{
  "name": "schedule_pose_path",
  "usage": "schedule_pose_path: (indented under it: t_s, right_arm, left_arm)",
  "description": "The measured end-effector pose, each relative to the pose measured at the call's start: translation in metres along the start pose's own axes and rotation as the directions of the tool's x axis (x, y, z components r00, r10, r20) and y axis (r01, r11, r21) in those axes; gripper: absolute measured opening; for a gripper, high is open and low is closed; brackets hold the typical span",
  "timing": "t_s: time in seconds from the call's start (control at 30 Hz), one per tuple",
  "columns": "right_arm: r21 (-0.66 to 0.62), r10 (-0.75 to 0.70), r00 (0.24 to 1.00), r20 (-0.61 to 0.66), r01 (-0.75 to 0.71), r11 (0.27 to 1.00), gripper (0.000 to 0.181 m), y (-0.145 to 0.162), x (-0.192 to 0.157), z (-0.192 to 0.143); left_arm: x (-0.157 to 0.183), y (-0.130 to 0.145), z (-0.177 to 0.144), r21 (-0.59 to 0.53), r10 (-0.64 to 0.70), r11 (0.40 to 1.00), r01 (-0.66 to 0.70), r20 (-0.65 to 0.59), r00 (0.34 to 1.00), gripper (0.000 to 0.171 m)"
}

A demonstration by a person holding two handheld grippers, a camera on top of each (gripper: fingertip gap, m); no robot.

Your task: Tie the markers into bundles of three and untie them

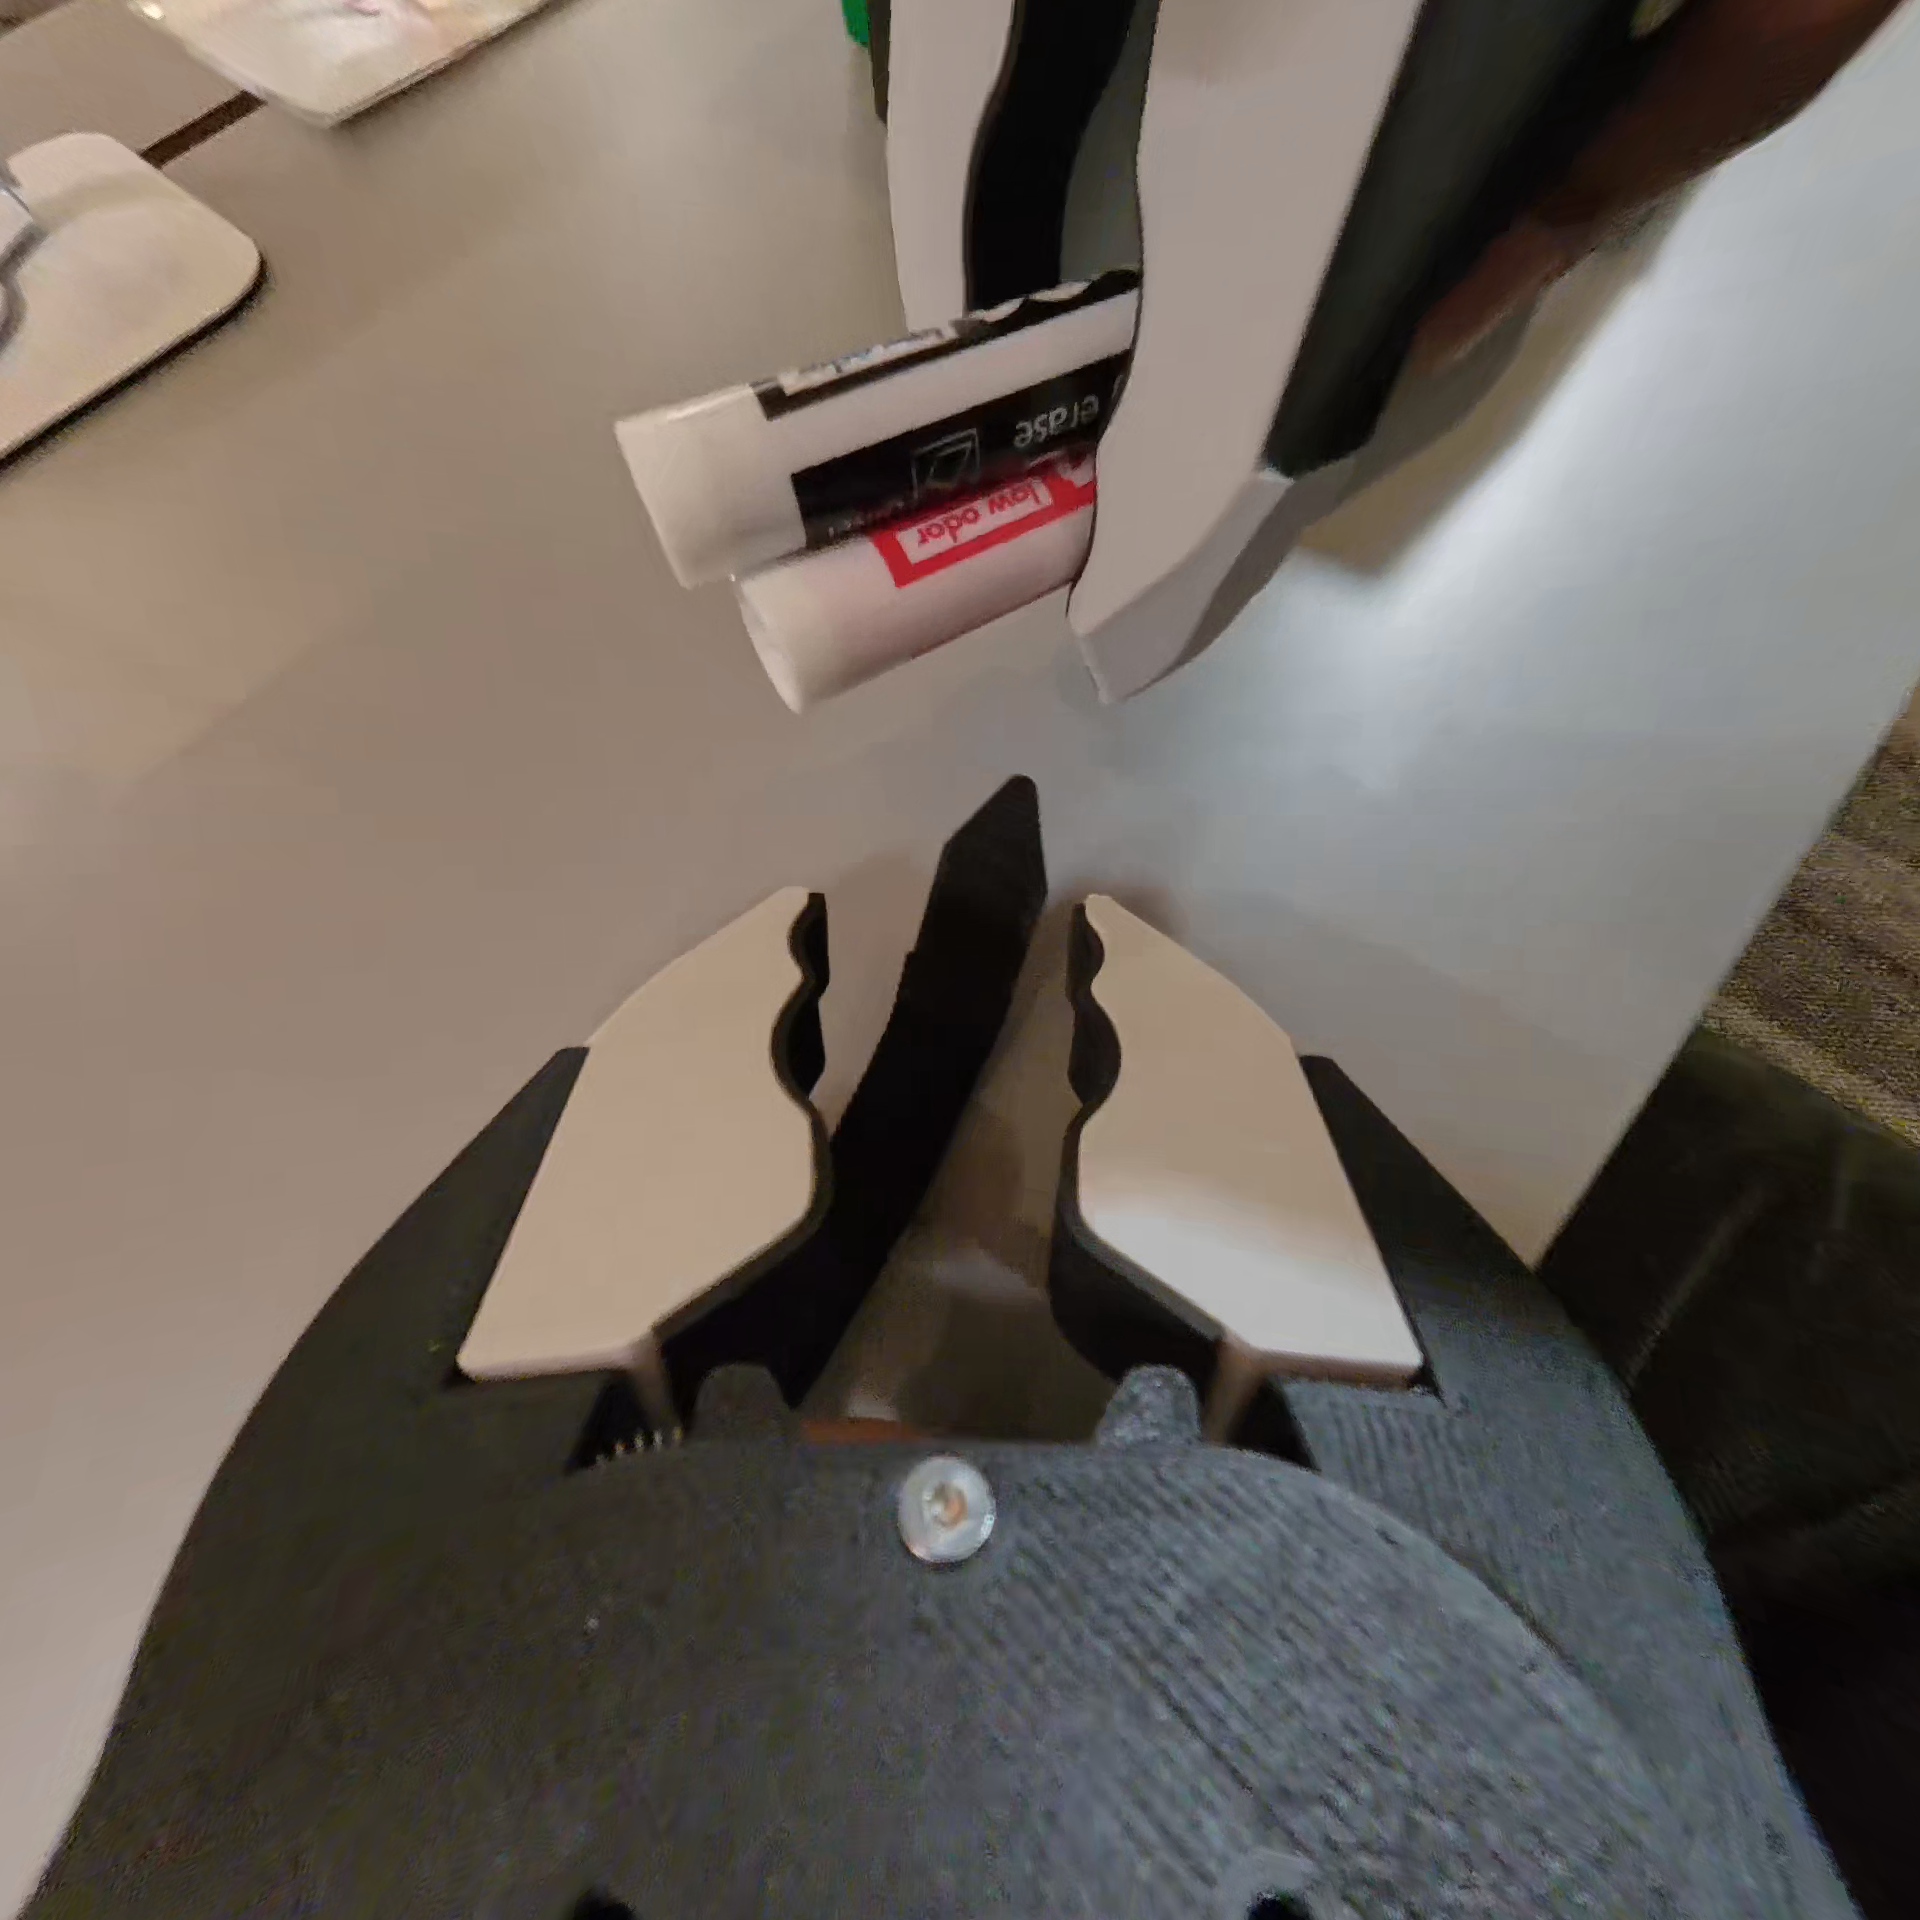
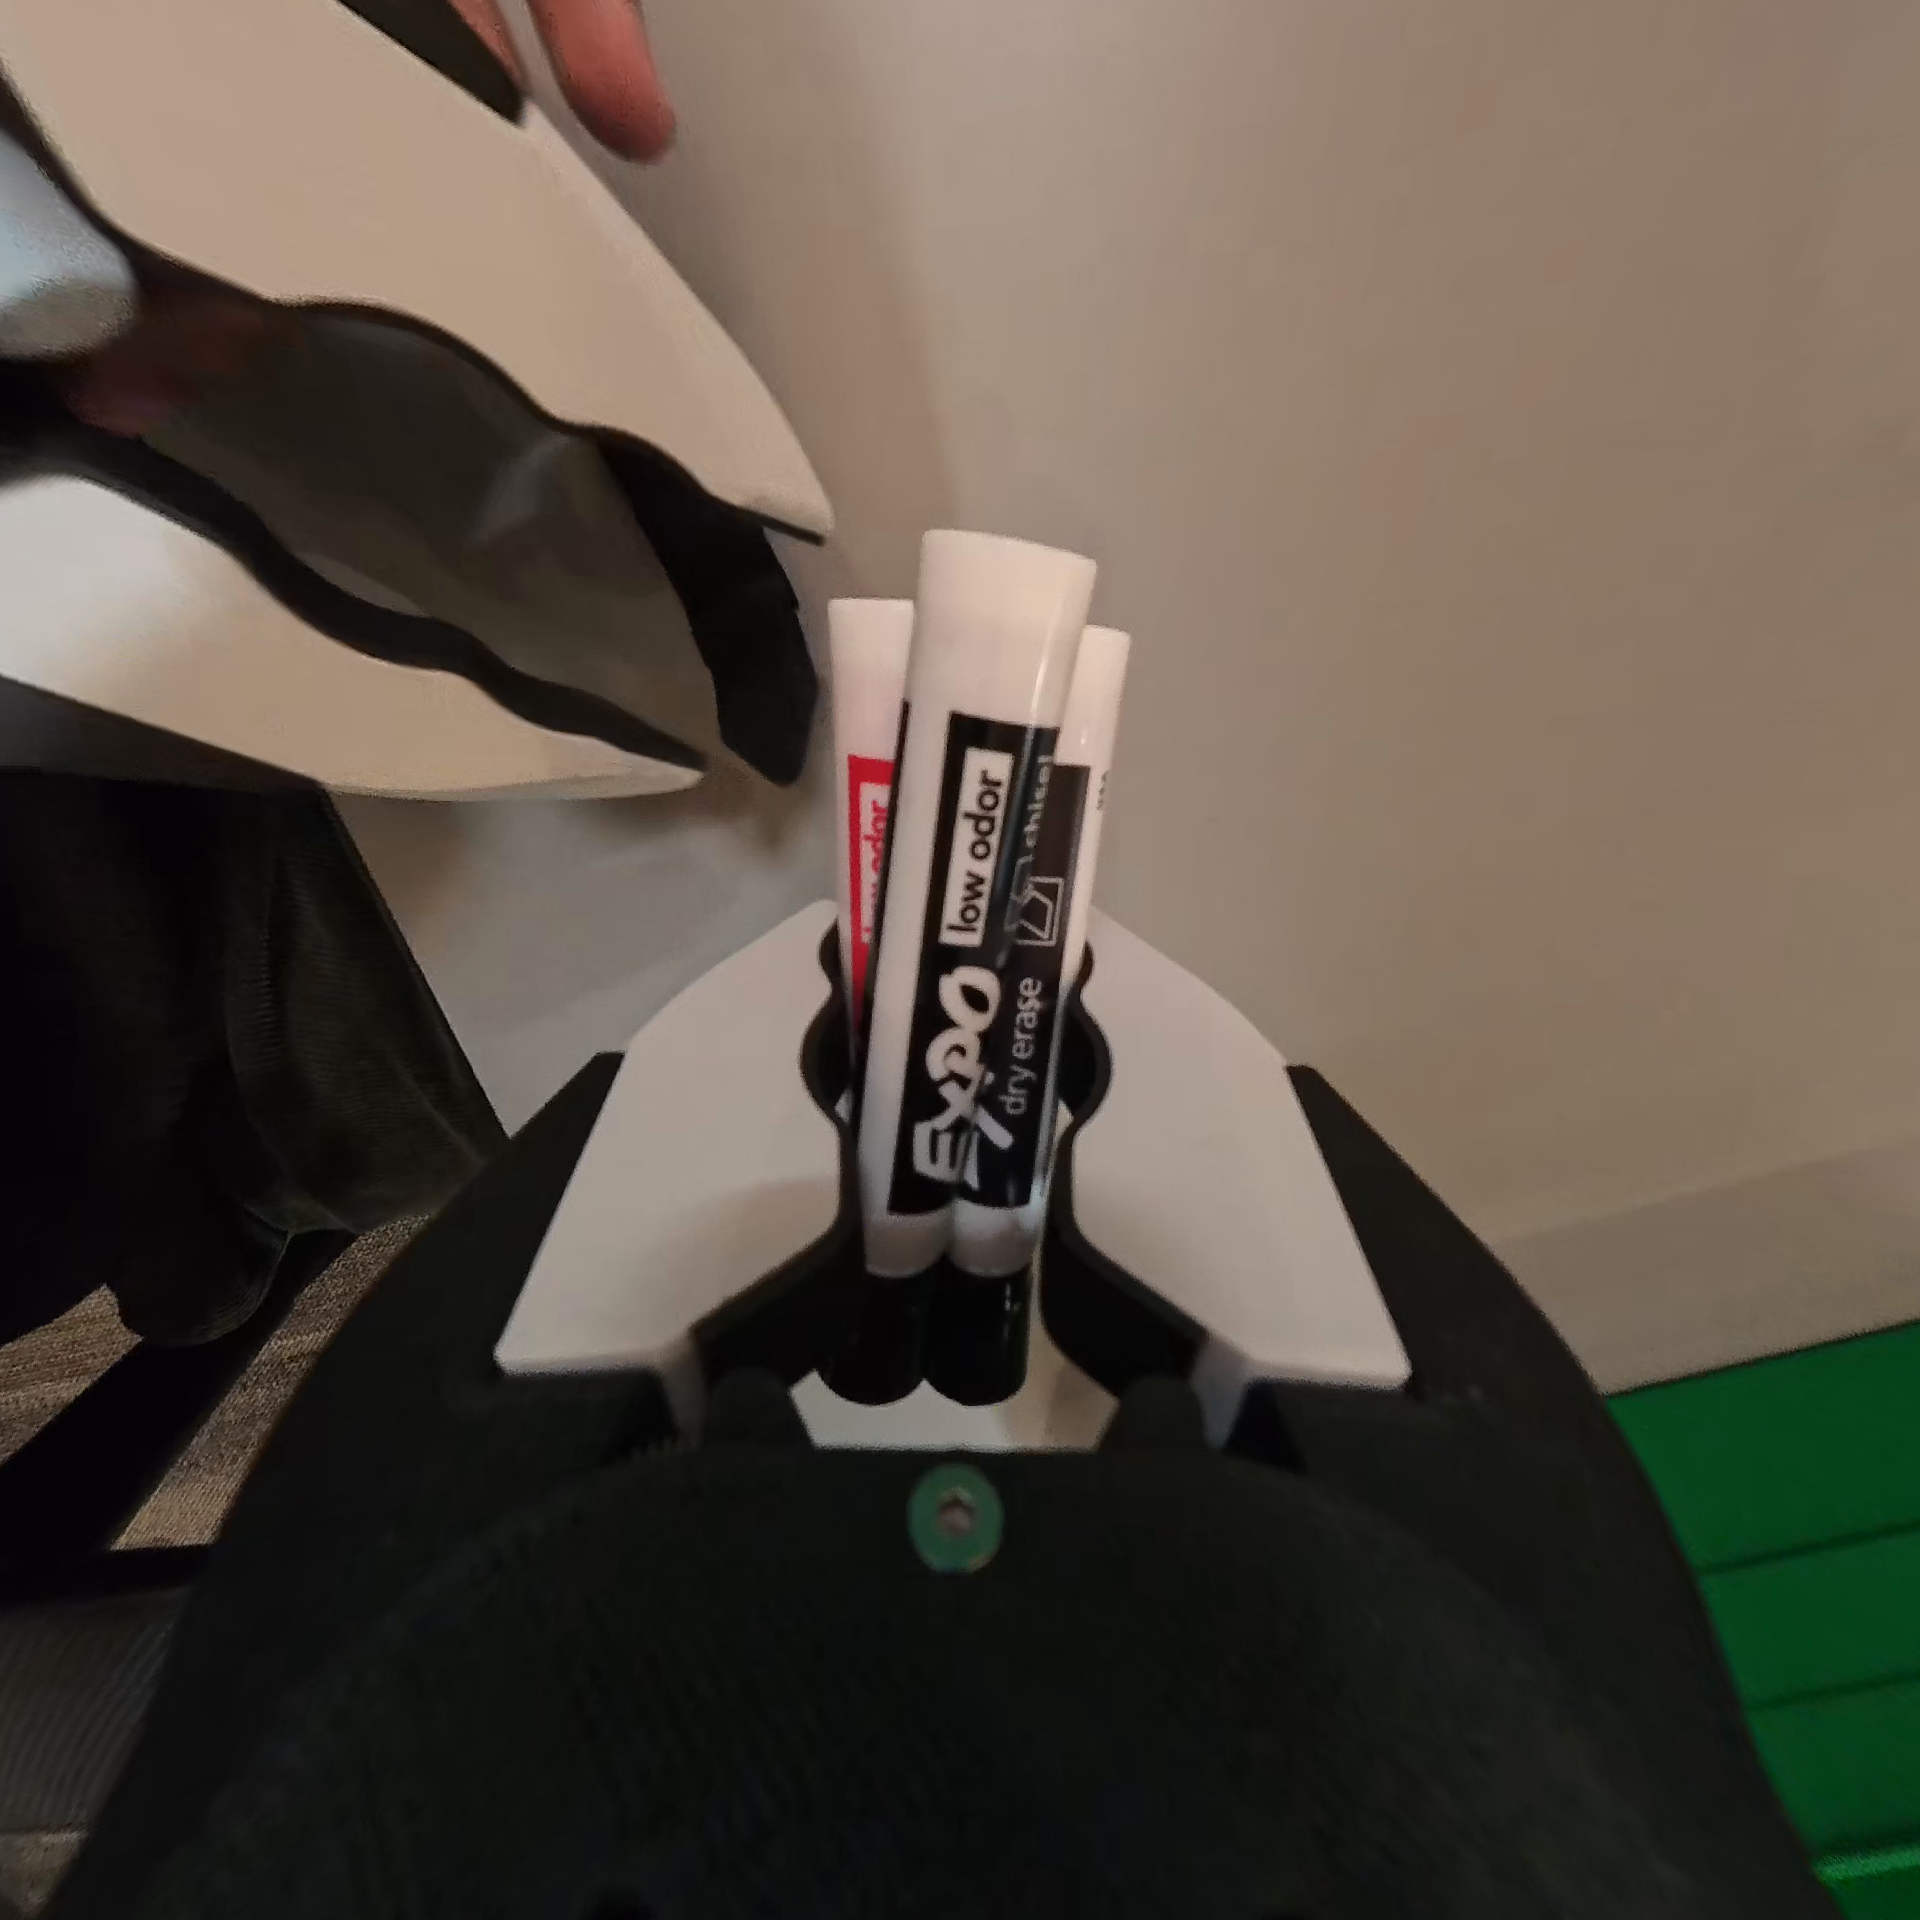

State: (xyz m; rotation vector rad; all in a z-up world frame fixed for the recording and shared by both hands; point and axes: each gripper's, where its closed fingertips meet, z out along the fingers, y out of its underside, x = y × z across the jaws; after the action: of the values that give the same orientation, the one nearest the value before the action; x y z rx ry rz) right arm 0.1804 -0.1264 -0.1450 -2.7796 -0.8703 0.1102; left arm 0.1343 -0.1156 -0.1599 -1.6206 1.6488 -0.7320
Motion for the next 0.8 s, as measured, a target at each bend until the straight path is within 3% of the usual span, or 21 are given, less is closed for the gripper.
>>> schedule_pose_path:
  t_s: [0.07, 0.17, 0.3, 0.33, 0.47, 0.6, 0.7, 0.8]
  right_arm:
    - [0.007, 0.003, 1.0, -0.002, -0.003, 1.0, 0.037, -0.002, 0.002, 0.0]
    - [0.014, 0.01, 1.0, -0.001, -0.01, 1.0, 0.038, -0.003, 0.003, -0.001]
    - [0.018, 0.013, 1.0, -0.001, -0.013, 1.0, 0.038, -0.001, 0.003, -0.003]
    - [0.02, 0.014, 1.0, -0.002, -0.014, 1.0, 0.038, -0.001, 0.003, -0.003]
    - [0.02, 0.021, 1.0, -0.003, -0.021, 1.0, 0.037, 0.002, 0.004, -0.004]
    - [0.018, 0.028, 1.0, -0.003, -0.028, 0.999, 0.037, 0.004, 0.005, -0.003]
    - [0.019, 0.031, 1.0, -0.004, -0.031, 0.999, 0.037, 0.003, 0.005, -0.003]
    - [0.02, 0.026, 1.0, -0.004, -0.026, 0.999, 0.037, 0.001, 0.004, -0.003]
  left_arm:
    - [-0.001, 0.002, 0.009, -0.044, -0.031, 0.999, 0.031, -0.01, 0.999, 0.045]
    - [0.01, 0.005, 0.011, -0.098, -0.136, 0.987, 0.125, -0.118, 0.984, 0.042]
    - [0.007, 0.015, -0.001, -0.087, -0.077, 0.994, 0.065, -0.146, 0.986, 0.015]
    - [0.007, 0.014, -0.008, -0.061, -0.044, 0.998, 0.034, -0.168, 0.985, 0.004]
    - [0.024, -0.004, -0.04, 0.128, 0.156, 0.985, -0.119, -0.33, 0.931, 0.004]
    - [0.046, -0.02, -0.079, 0.406, 0.449, 0.869, -0.282, -0.408, 0.795, 0.004]
    - [0.059, -0.003, -0.092, 0.409, 0.49, 0.863, -0.297, -0.528, 0.694, 0.005]
    - [0.054, 0.007, -0.086, 0.392, 0.466, 0.876, -0.281, -0.536, 0.704, 0.004]
